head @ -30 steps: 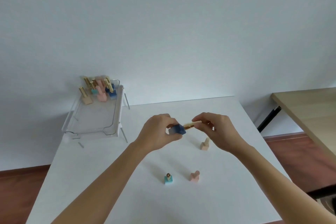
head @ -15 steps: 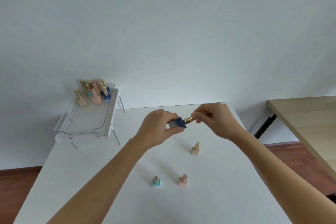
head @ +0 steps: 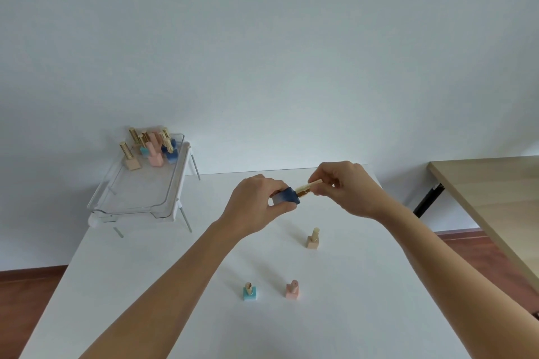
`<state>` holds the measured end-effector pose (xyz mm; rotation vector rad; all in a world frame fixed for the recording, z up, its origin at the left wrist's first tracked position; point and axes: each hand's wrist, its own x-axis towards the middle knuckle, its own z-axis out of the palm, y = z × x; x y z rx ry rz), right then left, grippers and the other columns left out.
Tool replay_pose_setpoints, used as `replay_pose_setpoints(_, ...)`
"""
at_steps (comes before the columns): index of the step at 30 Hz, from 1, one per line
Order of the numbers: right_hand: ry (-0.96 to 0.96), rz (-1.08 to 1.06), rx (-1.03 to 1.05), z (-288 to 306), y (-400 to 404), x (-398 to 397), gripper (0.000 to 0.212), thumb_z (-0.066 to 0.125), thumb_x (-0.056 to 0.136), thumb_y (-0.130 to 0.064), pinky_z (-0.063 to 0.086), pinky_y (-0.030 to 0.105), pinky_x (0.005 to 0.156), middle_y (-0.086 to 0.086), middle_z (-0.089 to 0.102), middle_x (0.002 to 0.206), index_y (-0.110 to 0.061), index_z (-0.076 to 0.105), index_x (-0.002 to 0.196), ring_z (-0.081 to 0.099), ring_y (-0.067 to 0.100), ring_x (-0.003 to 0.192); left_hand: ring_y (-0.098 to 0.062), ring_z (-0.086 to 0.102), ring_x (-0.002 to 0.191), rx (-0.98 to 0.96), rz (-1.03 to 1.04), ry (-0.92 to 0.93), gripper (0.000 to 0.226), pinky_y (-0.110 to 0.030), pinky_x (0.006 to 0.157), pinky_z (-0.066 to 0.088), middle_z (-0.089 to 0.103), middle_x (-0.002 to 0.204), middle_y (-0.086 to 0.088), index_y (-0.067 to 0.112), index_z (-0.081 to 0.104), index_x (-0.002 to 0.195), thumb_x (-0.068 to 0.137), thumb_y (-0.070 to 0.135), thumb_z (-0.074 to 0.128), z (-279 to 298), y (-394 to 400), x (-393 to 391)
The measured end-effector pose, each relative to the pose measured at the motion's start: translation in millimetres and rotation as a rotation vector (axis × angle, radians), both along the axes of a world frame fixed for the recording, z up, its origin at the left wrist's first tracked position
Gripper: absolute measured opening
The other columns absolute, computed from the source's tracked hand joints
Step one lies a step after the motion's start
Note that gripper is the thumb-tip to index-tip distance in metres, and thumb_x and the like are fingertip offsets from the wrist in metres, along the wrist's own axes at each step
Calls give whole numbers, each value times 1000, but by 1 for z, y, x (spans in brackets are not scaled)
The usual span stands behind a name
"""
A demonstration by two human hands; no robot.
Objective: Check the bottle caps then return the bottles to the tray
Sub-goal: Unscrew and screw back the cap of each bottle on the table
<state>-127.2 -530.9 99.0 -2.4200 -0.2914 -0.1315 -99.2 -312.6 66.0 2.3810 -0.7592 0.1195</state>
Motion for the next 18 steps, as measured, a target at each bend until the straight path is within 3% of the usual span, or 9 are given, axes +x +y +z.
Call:
replay_pose_setpoints(4, 88, -125, 32, -6, 8, 5, 56, 49, 92, -54, 36, 11, 43, -9, 53, 40, -19, 54, 49, 44, 4, 40, -15, 56, 81, 19, -8, -14, 21, -33, 68, 48, 67, 76, 8, 30, 70, 93, 82, 48, 67, 2, 0, 1)
replay_pose_setpoints(7, 120, -188, 22, -10, 10, 6, 72, 37, 88, -69, 36, 15, 48, -8, 49, 35, -18, 46, 39, 43, 5, 37, -14, 55, 79, 34, -21, -24, 21, -31, 67, 46, 66, 75, 9, 31, 70, 93, 82, 48, 67, 1, 1, 2)
replay_pose_setpoints(9, 151, -121, 6, -10, 5, 5, 63, 39, 85, -72, 42, 19, 55, -8, 64, 49, -22, 59, 52, 54, 2, 47, -15, 55, 79, 31, -22, -9, 20, -31, 67, 46, 66, 74, 8, 31, 70, 92, 82, 48, 67, 0, 2, 2)
replay_pose_setpoints(12, 115, 45, 36, -6, -5, 4, 17, 70, 79, -48, 49, 19, 61, -14, 70, 81, -38, 66, 92, 63, 0, 71, -15, 56, 79, 25, -8, 12, 20, -33, 67, 47, 67, 76, 7, 31, 70, 93, 82, 48, 68, -2, 3, 3)
replay_pose_setpoints(15, 53, 75, 78, -8, -5, 5, 15, 72, 83, -22, 45, 14, 60, -14, 63, 70, -35, 69, 90, 57, 1, 65, -14, 56, 78, 12, -12, 21, 18, -32, 66, 47, 68, 76, 9, 34, 70, 92, 81, 48, 68, -5, 5, 4)
replay_pose_setpoints(17, 65, 25, 98, -9, 0, 4, 10, 66, 88, -24, 40, 13, 53, -10, 66, 64, -28, 69, 80, 51, 4, 55, -14, 56, 79, 15, -27, 24, 19, -33, 67, 48, 68, 77, 8, 32, 70, 93, 82, 47, 68, -6, 3, 3)
replay_pose_setpoints(18, 76, -8, 89, -10, 1, 5, 18, 62, 91, -28, 38, 12, 49, -8, 67, 61, -25, 67, 74, 48, 4, 49, -15, 56, 80, 20, -32, 24, 20, -34, 68, 49, 68, 77, 7, 31, 71, 94, 82, 47, 68, -6, 3, 3)
